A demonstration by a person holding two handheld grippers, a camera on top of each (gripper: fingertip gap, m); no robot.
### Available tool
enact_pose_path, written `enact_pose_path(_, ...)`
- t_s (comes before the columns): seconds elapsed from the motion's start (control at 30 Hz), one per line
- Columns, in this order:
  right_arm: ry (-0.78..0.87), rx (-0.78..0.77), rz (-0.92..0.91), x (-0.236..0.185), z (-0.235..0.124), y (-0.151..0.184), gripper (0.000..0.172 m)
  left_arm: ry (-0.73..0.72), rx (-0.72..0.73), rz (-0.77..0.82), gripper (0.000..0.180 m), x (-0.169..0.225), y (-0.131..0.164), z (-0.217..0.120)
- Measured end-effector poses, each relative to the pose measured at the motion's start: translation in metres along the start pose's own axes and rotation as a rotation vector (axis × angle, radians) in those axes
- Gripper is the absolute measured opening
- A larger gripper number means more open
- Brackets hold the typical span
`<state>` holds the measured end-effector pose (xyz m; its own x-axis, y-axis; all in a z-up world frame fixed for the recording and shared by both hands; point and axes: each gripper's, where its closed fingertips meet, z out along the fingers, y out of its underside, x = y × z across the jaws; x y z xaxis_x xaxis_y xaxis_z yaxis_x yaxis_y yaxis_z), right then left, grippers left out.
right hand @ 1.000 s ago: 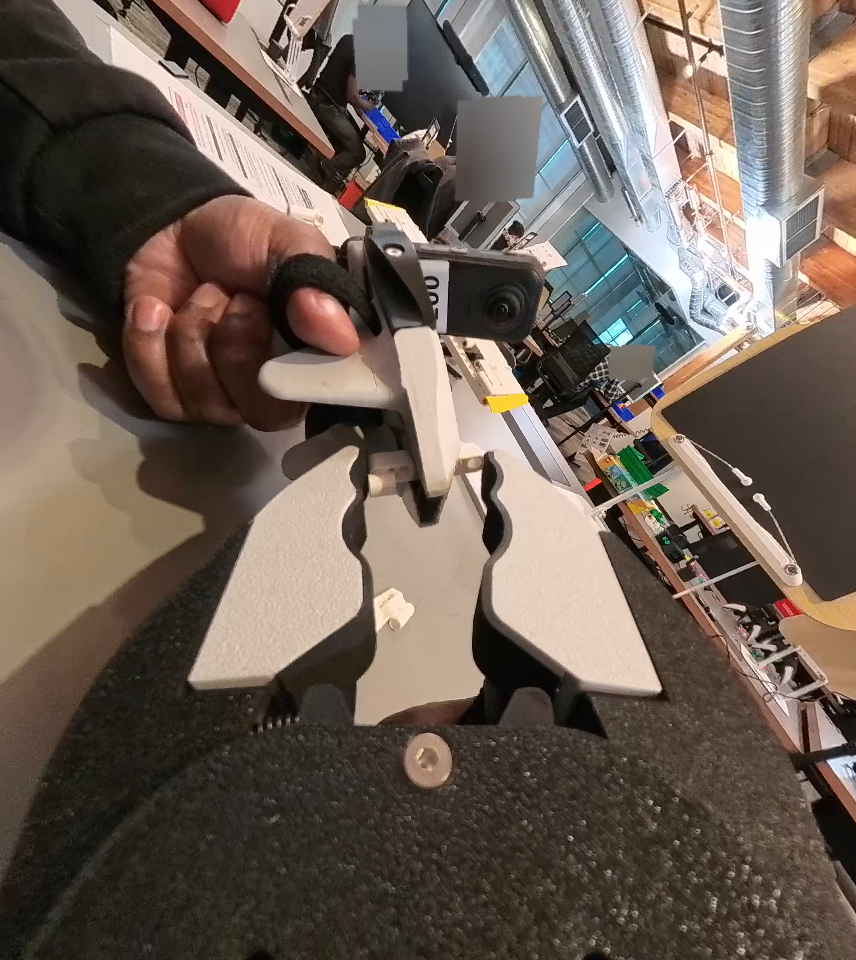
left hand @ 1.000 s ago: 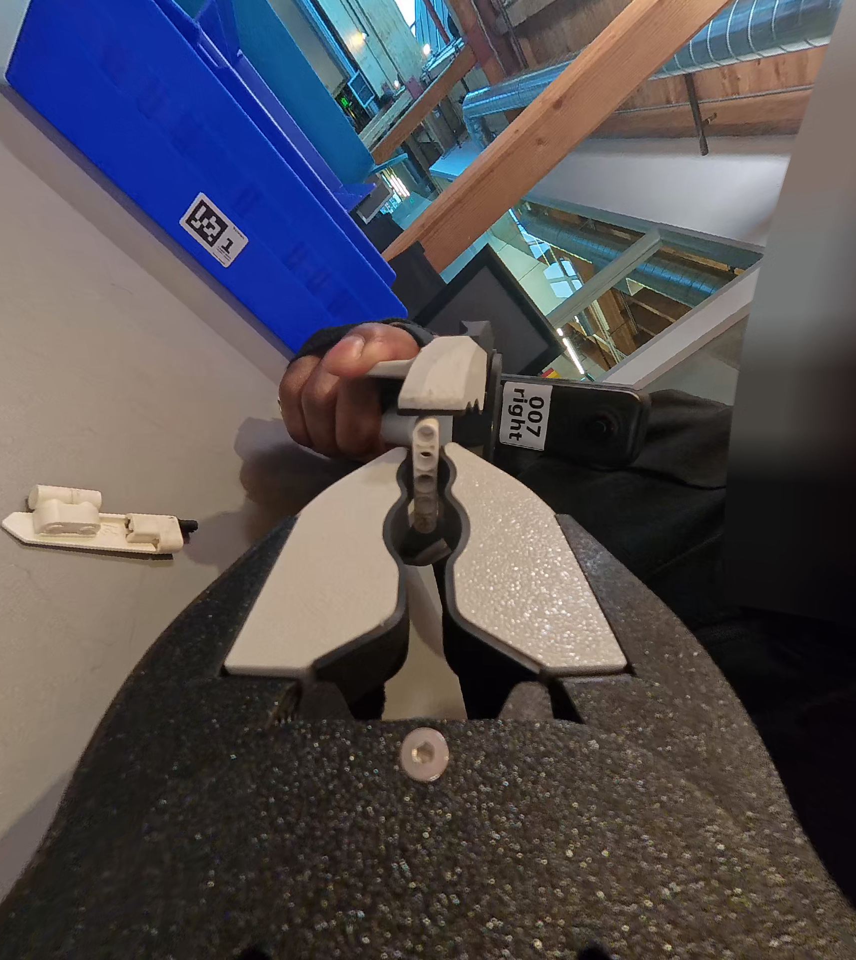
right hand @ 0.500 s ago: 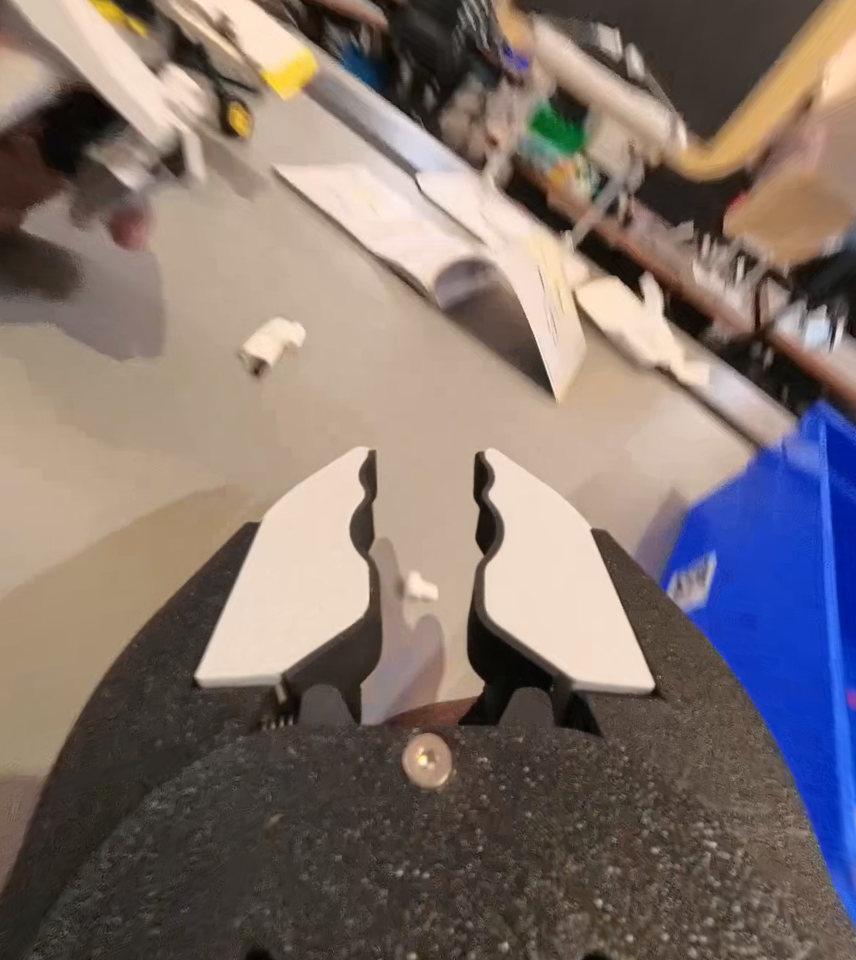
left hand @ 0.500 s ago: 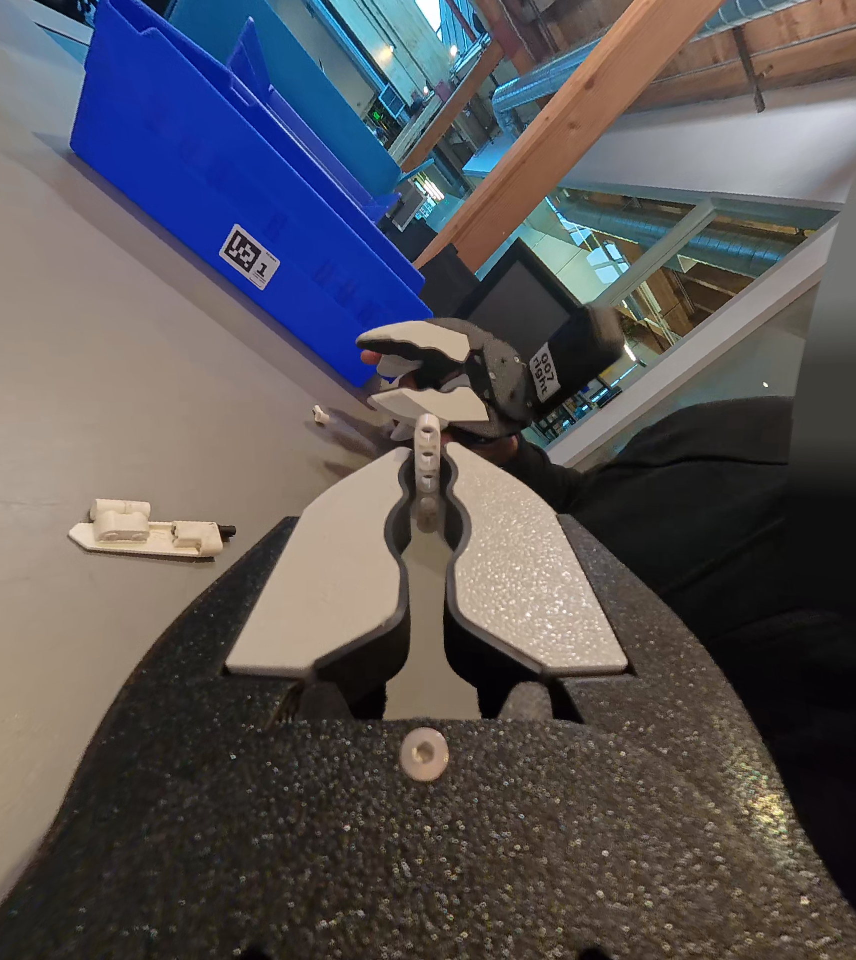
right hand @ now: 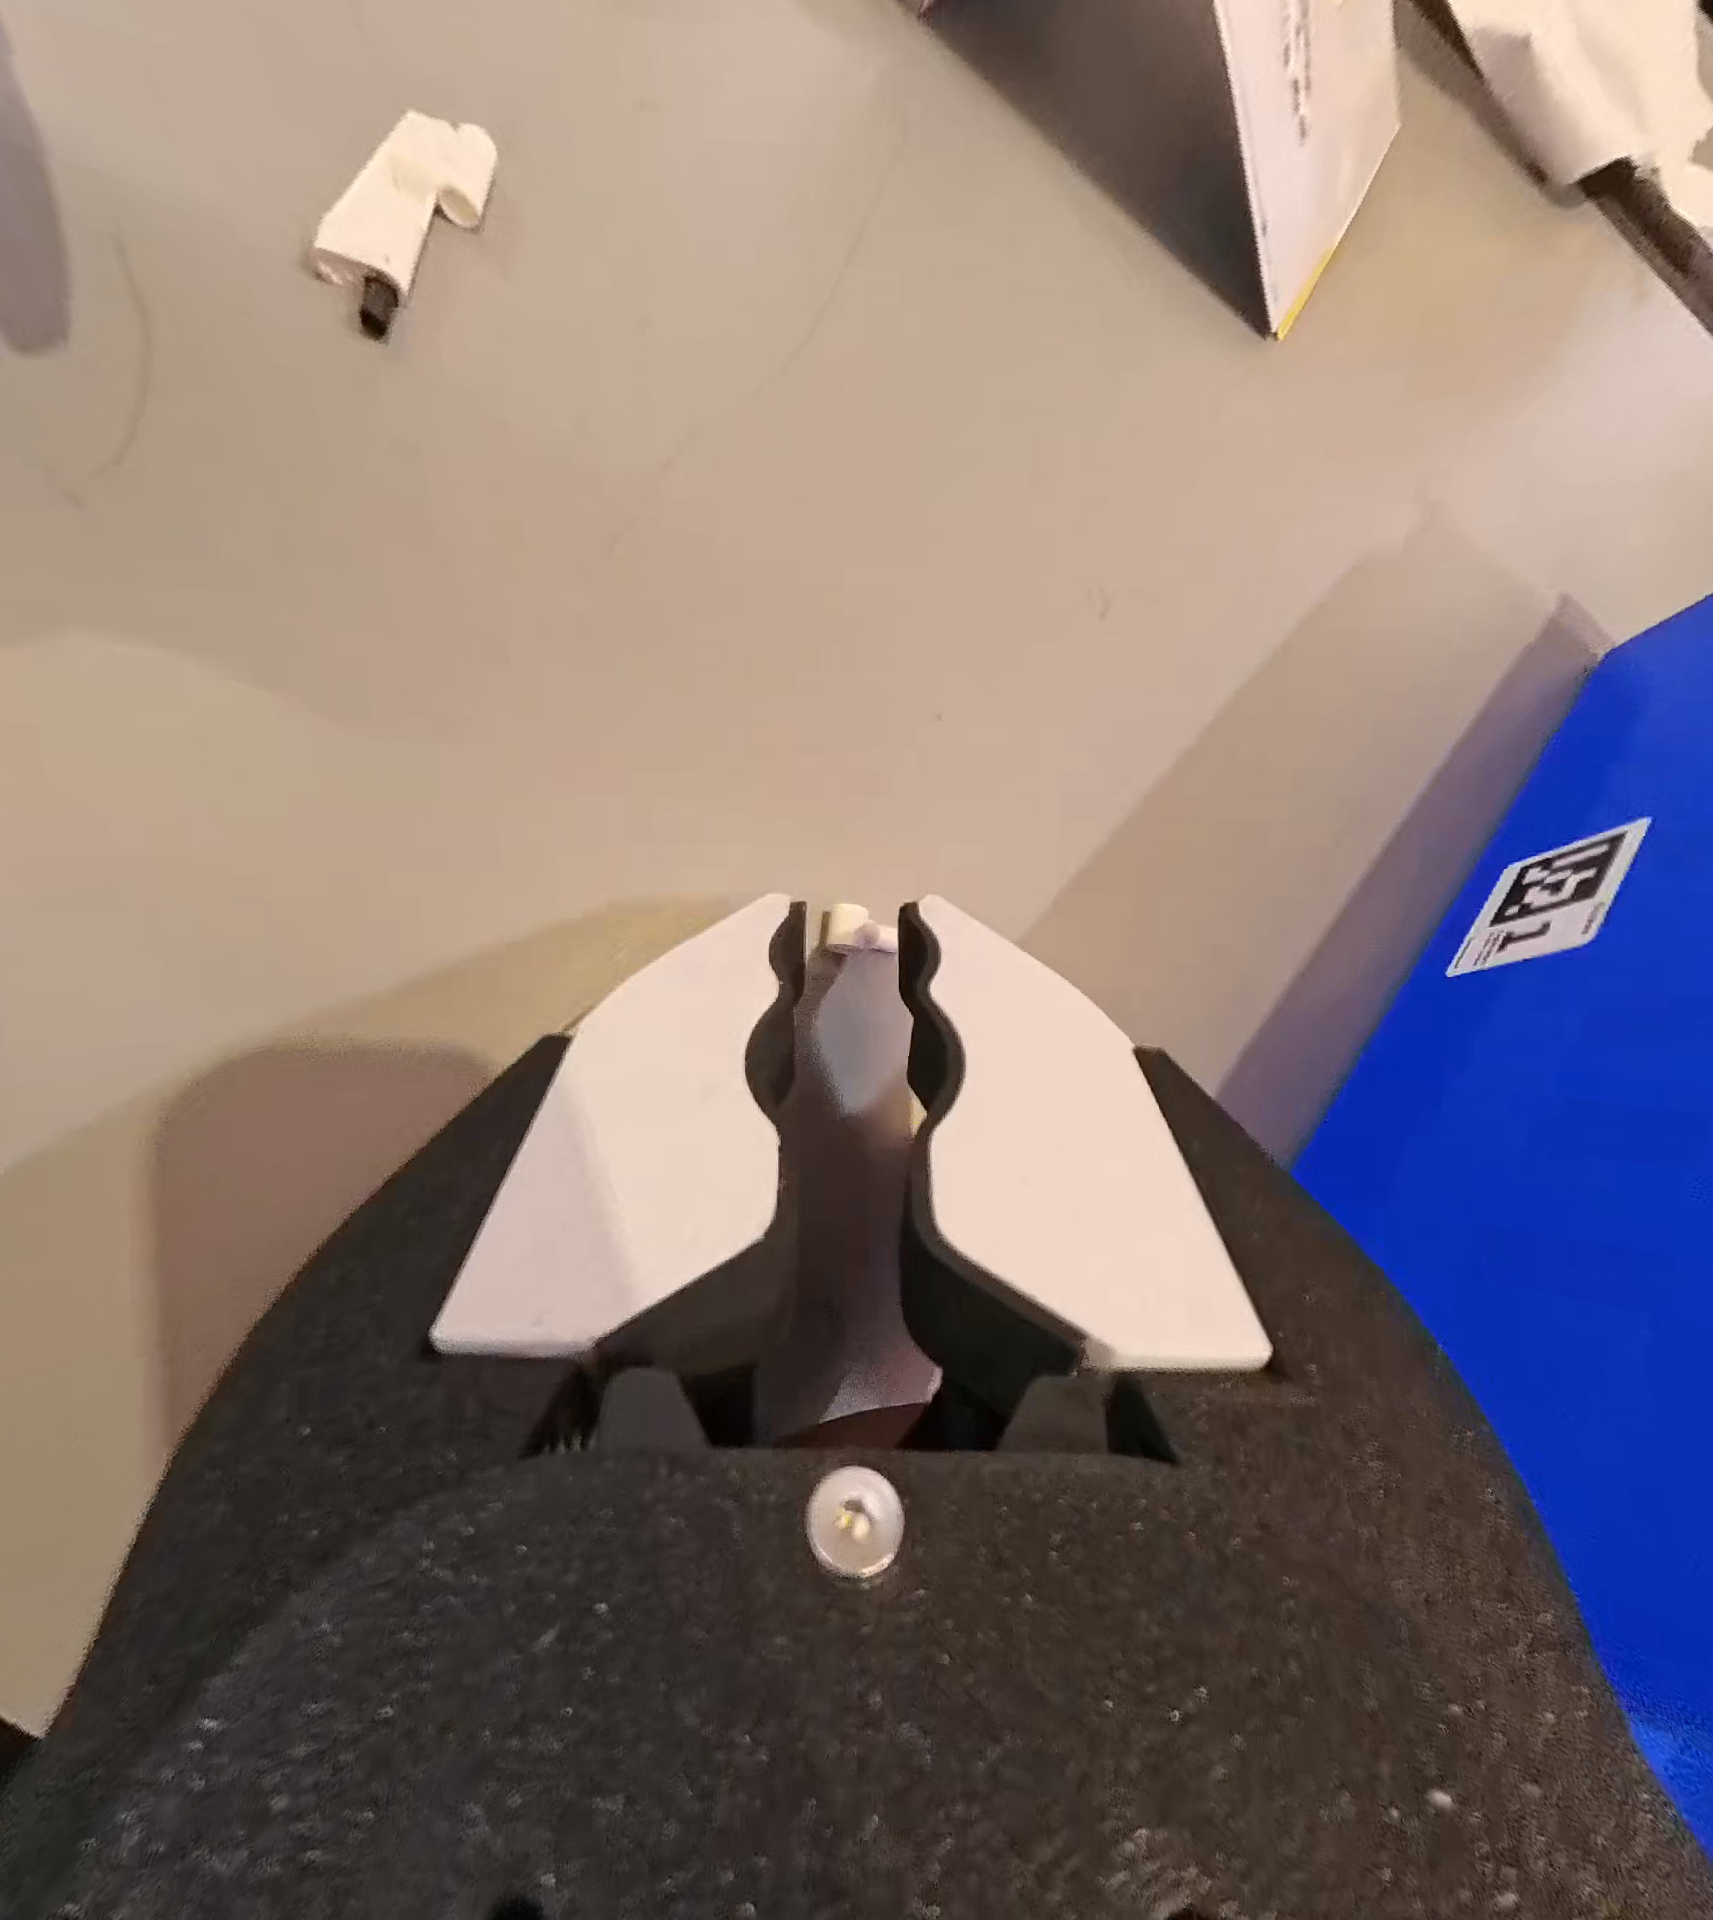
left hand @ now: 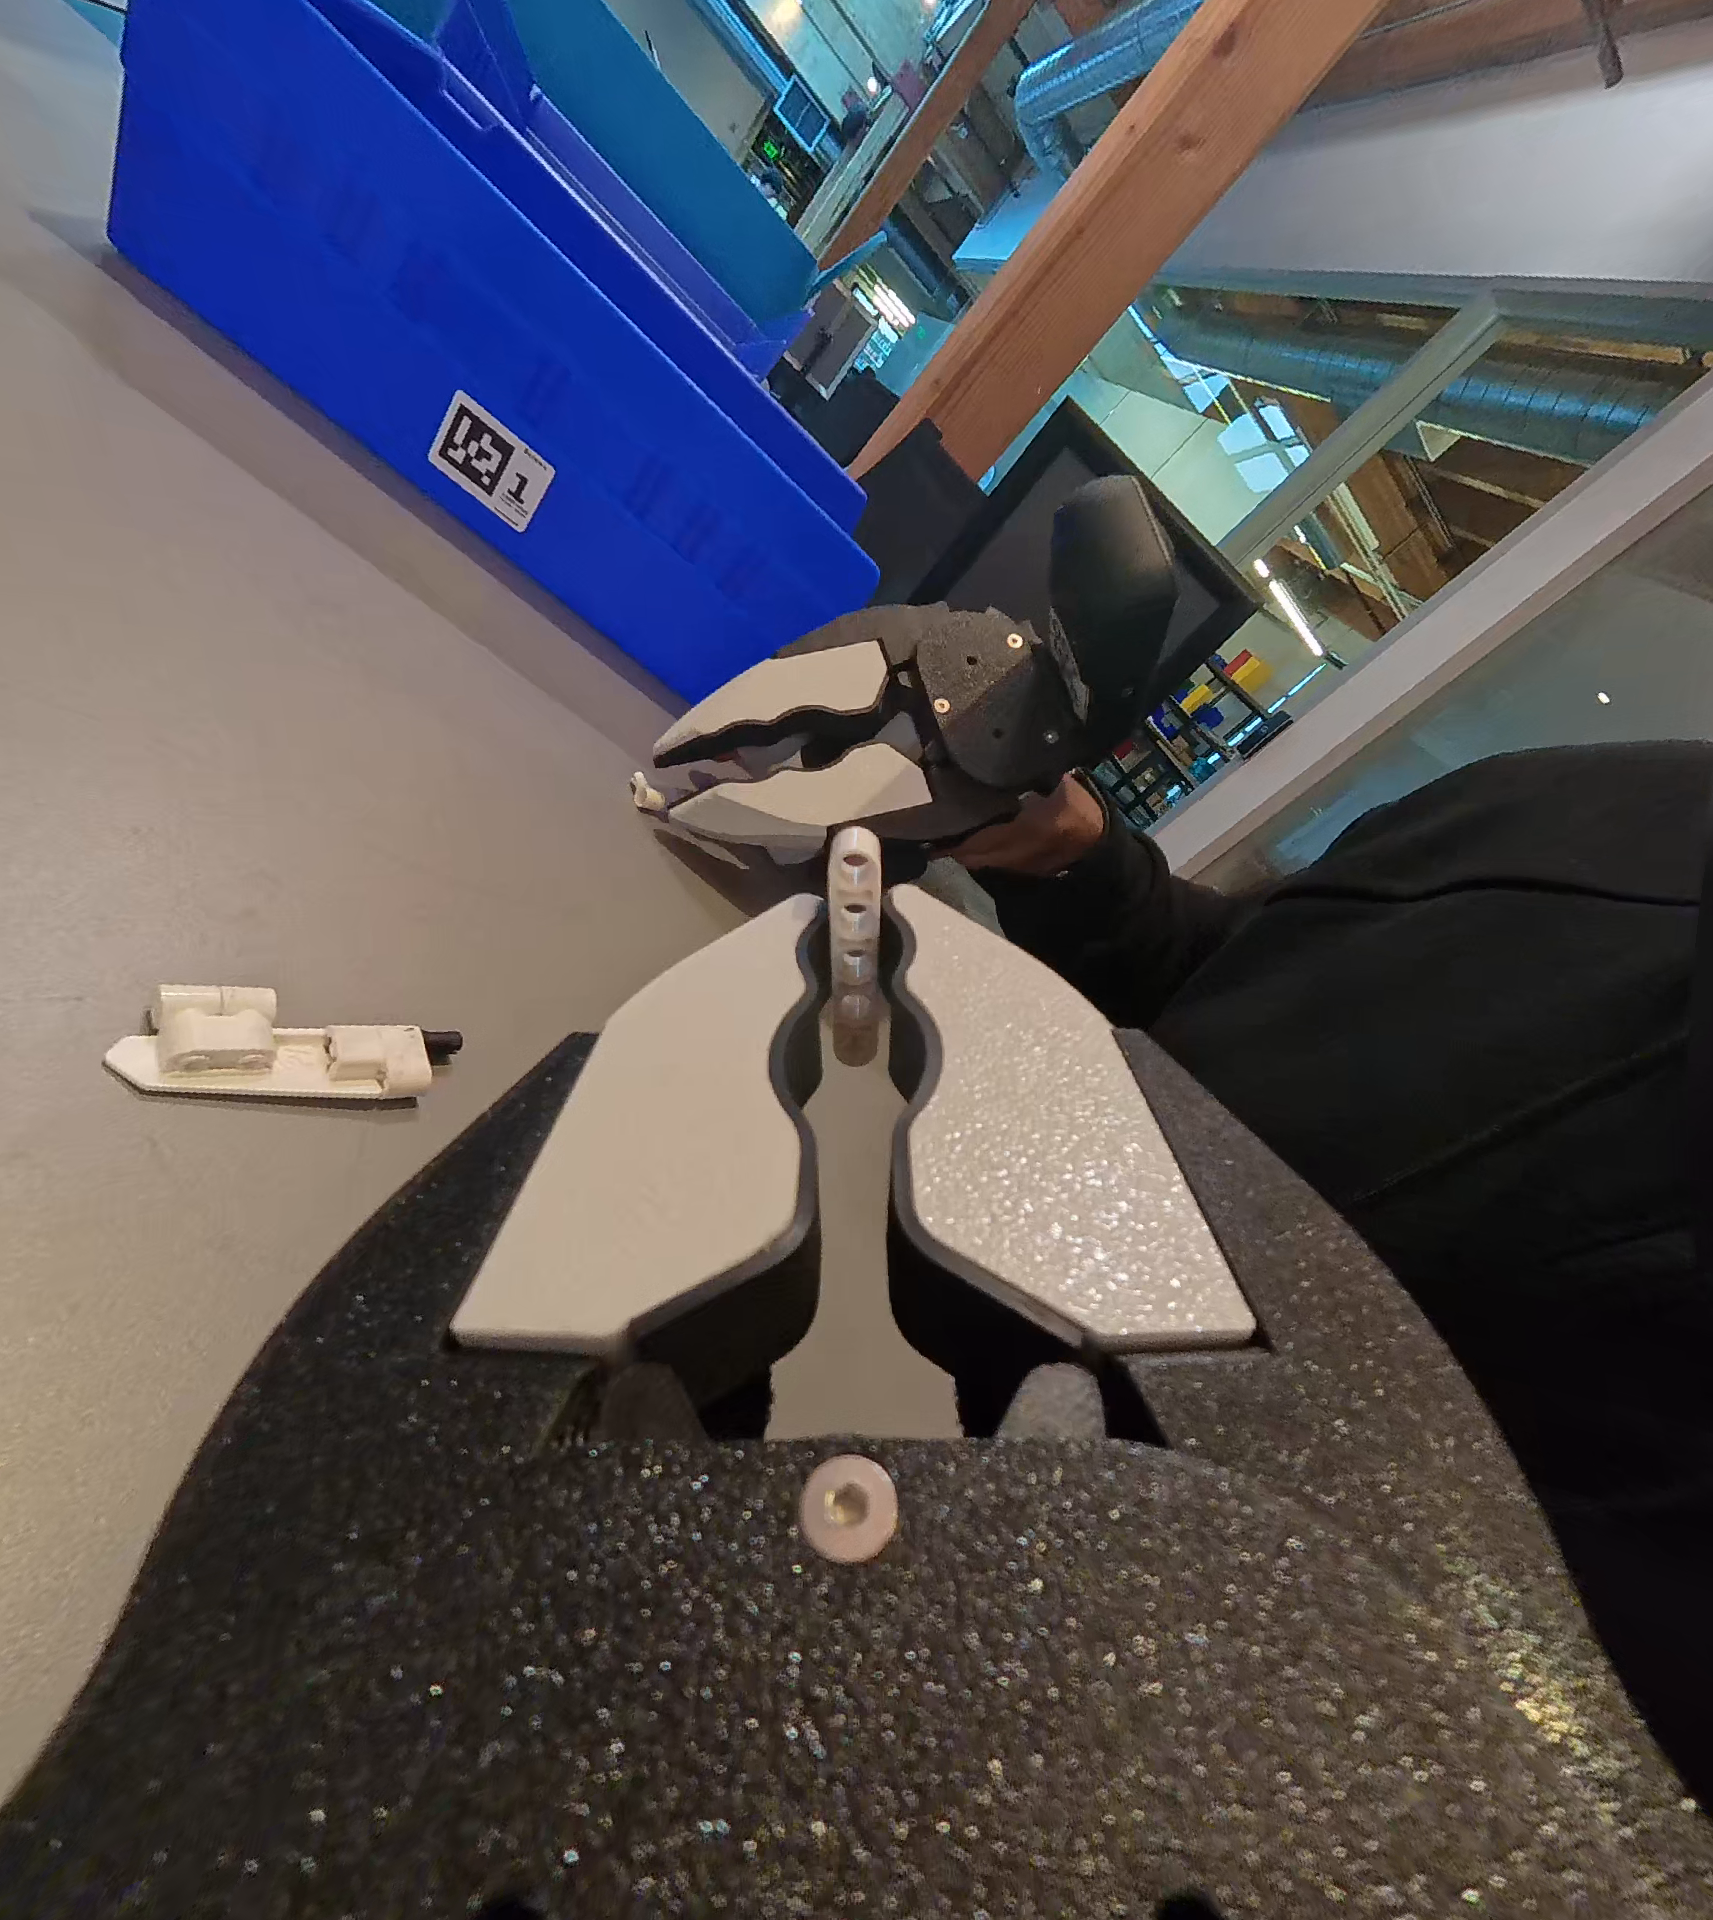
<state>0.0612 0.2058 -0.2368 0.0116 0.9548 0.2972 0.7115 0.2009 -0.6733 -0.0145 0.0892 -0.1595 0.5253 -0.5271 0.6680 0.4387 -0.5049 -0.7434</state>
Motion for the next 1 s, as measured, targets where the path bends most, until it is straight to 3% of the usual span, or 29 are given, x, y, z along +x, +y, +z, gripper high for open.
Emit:
enact_pose_path(0.5,-0.039,-0.093,-0.048,0.004,0.006,0.007,0.009,-0.006,-0.017,0.016,0.008,0.002,0.003,0.0)
enact_pose_path(0.67,-0.152,0.116,0.012,-0.015,-0.003,-0.026,0.008,-0.022,-0.024,0.026,0.008,0.001,0.004,0.001)
enact_pose_path(0.73,-0.287,0.206,0.087,-0.03,-0.01,-0.044,0.008,-0.048,-0.039,0.055,0.008,-0.001,0.006,0.001)
enact_pose_path(0.87,-0.777,0.402,0.358,-0.071,-0.037,-0.085,0.008,-0.123,-0.112,0.135,0.008,-0.008,0.015,0.002)
enact_pose_path(1.0,-0.946,0.461,0.466,-0.081,-0.037,-0.107,0.008,-0.128,-0.181,0.211,0.008,-0.004,0.026,0.006)
